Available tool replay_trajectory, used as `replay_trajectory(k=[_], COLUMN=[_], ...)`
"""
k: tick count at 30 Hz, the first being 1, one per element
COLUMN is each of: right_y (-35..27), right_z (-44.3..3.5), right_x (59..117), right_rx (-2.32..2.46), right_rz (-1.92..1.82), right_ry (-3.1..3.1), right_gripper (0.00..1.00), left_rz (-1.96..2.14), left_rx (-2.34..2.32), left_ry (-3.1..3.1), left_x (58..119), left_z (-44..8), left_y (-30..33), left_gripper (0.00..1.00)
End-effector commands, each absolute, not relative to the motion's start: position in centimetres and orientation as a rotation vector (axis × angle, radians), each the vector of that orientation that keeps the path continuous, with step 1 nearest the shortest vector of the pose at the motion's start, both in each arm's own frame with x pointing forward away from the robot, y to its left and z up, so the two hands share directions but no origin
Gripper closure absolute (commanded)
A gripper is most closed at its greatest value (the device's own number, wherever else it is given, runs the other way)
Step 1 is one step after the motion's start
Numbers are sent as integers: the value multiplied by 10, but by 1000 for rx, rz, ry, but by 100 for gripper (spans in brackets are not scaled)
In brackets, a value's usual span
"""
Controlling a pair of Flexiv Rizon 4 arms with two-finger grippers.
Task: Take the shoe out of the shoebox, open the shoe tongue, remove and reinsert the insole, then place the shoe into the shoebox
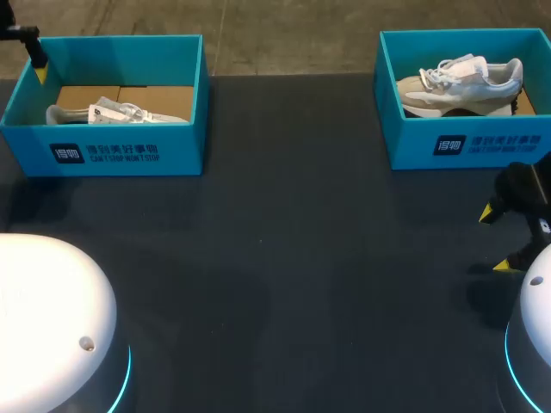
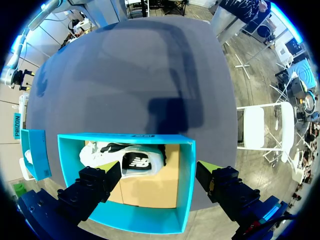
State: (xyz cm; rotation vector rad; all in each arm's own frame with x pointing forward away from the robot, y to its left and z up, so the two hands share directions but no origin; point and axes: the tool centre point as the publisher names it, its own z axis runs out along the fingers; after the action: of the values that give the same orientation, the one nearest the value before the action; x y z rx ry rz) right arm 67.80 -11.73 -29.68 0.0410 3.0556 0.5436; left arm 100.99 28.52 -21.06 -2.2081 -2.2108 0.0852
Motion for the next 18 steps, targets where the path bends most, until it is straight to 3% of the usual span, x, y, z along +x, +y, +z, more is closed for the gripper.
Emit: replay_trajectory(k=[1,18], right_y=[-117,-142], right_z=[-293,-247], right_x=[681,753], right_rx=[25,805], right_rz=[515,172], right_ry=[3064,3089], right_gripper=[0,0], left_rz=[77,77], left_rx=[-2210,-2210], left_ry=[-2213,-2213], left_x=[1008,1008], left_z=[-211,-211], left_y=[285,285], left_gripper=[0,0])
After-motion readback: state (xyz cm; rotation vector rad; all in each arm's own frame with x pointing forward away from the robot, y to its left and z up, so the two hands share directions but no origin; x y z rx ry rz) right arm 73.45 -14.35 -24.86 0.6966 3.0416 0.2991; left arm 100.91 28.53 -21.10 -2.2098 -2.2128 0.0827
